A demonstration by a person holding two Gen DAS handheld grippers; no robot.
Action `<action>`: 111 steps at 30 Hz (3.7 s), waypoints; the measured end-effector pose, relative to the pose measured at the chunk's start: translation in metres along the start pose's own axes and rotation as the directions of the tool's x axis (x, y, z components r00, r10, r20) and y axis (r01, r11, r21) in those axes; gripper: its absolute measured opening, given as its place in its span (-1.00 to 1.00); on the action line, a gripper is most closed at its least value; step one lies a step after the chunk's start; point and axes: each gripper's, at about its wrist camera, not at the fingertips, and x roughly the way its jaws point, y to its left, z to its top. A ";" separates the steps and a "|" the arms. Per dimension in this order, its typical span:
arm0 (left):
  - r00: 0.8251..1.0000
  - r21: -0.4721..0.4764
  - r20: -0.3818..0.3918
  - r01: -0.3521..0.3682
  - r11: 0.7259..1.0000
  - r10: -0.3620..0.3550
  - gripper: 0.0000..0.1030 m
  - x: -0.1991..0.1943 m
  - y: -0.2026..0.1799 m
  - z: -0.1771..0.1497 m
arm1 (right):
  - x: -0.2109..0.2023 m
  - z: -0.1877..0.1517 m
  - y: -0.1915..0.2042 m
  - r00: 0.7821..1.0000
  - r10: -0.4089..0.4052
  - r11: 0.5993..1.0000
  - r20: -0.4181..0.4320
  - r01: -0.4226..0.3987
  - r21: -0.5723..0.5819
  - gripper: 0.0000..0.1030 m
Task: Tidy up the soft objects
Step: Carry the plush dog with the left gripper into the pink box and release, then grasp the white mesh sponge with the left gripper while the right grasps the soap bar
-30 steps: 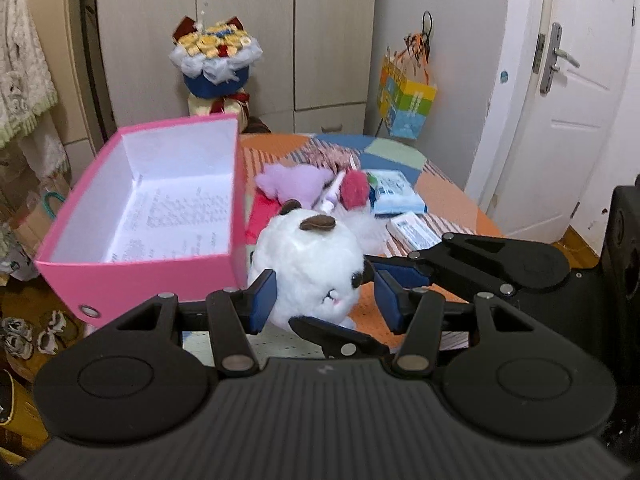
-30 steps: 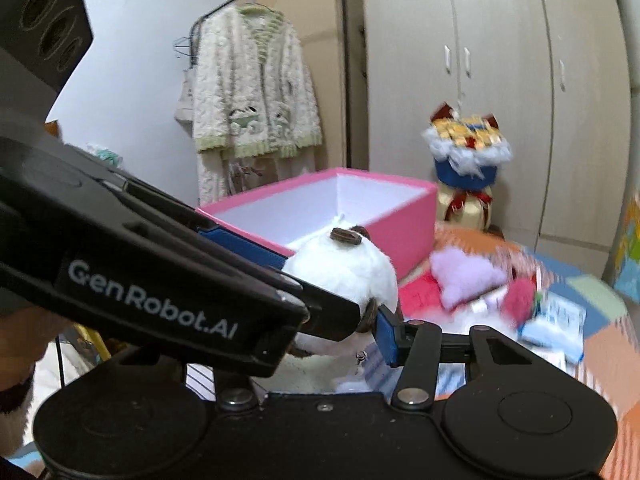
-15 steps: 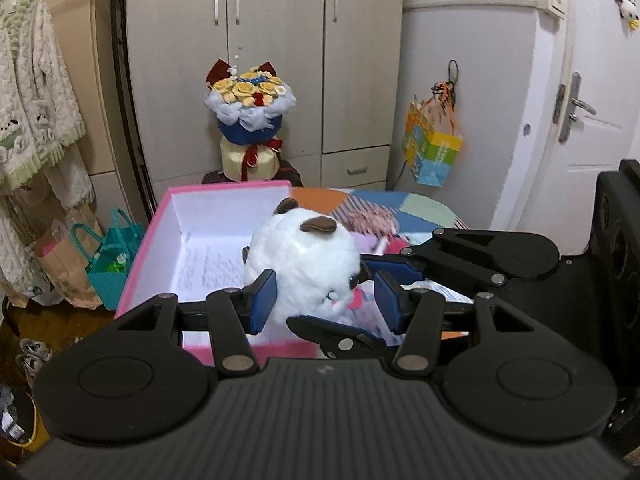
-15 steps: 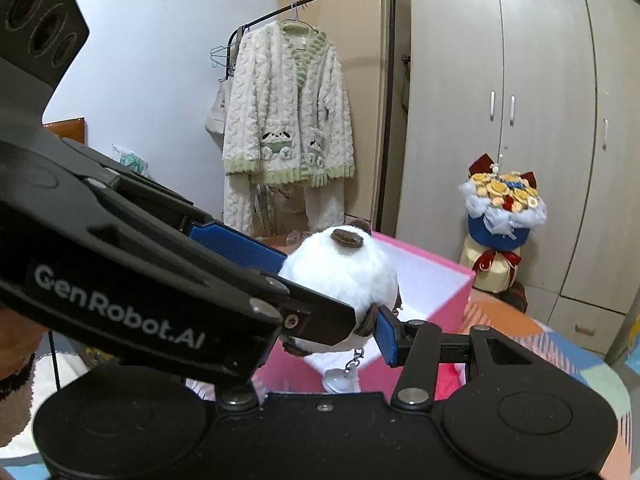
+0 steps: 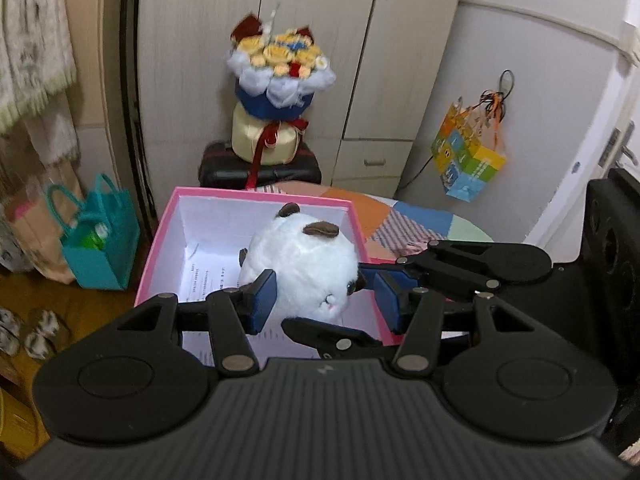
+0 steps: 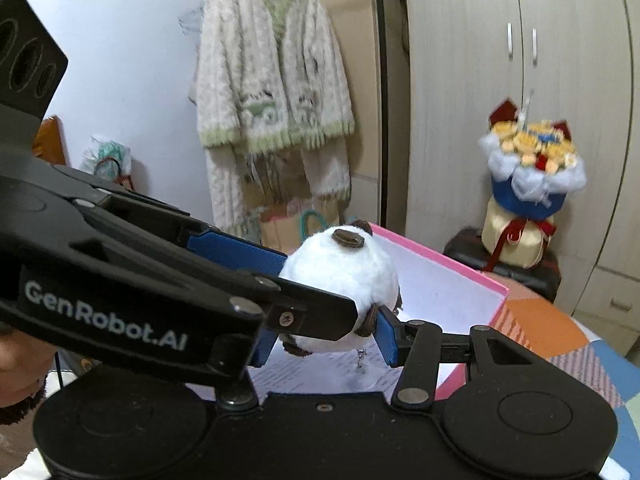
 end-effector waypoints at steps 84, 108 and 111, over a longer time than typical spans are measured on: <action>0.990 0.449 0.019 0.119 0.886 -0.143 0.68 0.006 -0.178 -0.137 | -0.176 -0.193 -0.070 0.942 -0.333 0.941 -0.053 0.335 0.044 0.36; 0.999 0.286 0.045 0.010 0.958 -0.024 0.66 0.112 -0.160 -0.164 | -0.102 -0.246 -0.100 0.882 -0.471 0.850 -0.010 0.457 0.260 0.35; 0.997 0.281 0.077 0.001 0.960 -0.024 0.61 0.112 -0.161 -0.164 | -0.100 -0.247 -0.097 0.871 -0.491 0.841 -0.002 0.474 0.260 0.20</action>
